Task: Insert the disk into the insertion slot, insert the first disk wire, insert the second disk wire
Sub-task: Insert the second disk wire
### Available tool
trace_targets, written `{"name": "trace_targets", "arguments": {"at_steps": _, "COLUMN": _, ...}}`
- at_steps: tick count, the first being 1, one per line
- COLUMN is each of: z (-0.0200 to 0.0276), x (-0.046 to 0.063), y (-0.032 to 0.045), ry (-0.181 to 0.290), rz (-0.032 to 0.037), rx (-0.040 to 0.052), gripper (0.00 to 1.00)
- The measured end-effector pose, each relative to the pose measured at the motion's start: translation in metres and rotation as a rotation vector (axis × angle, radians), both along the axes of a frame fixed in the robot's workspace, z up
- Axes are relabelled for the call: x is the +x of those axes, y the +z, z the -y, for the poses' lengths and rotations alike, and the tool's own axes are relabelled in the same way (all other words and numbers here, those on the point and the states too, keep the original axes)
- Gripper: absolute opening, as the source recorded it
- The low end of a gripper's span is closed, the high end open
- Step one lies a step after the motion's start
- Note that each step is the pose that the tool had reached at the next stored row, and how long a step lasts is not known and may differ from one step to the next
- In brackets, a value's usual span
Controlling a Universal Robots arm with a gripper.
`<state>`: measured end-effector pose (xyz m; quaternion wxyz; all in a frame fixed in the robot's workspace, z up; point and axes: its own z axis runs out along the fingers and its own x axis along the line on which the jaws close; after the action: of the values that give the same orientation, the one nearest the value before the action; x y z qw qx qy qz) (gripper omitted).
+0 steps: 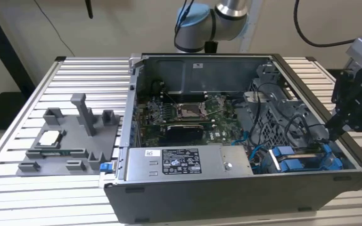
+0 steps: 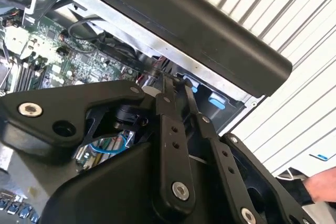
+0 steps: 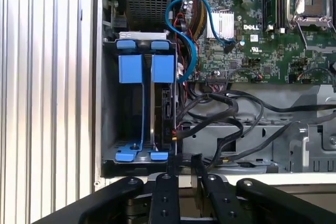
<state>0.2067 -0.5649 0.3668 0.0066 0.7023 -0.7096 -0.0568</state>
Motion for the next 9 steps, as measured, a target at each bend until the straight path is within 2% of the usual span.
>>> {"name": "trace_targets", "arguments": {"at_steps": 5, "z": 0.0045, "x": 0.0044, "y": 0.0000, "ry": -0.001, "rz": -0.0249, "rx": 0.0000, "gripper": 0.25}}
{"name": "trace_targets", "arguments": {"at_steps": 6, "z": 0.0056, "x": 0.0046, "y": 0.0000, "ry": -0.002, "rz": -0.0272, "rx": 0.0001, "gripper": 0.25}}
{"name": "trace_targets", "arguments": {"at_steps": 9, "z": 0.0082, "x": 0.0048, "y": -0.0012, "ry": -0.010, "rz": -0.0278, "rx": 0.0004, "gripper": 0.25}}
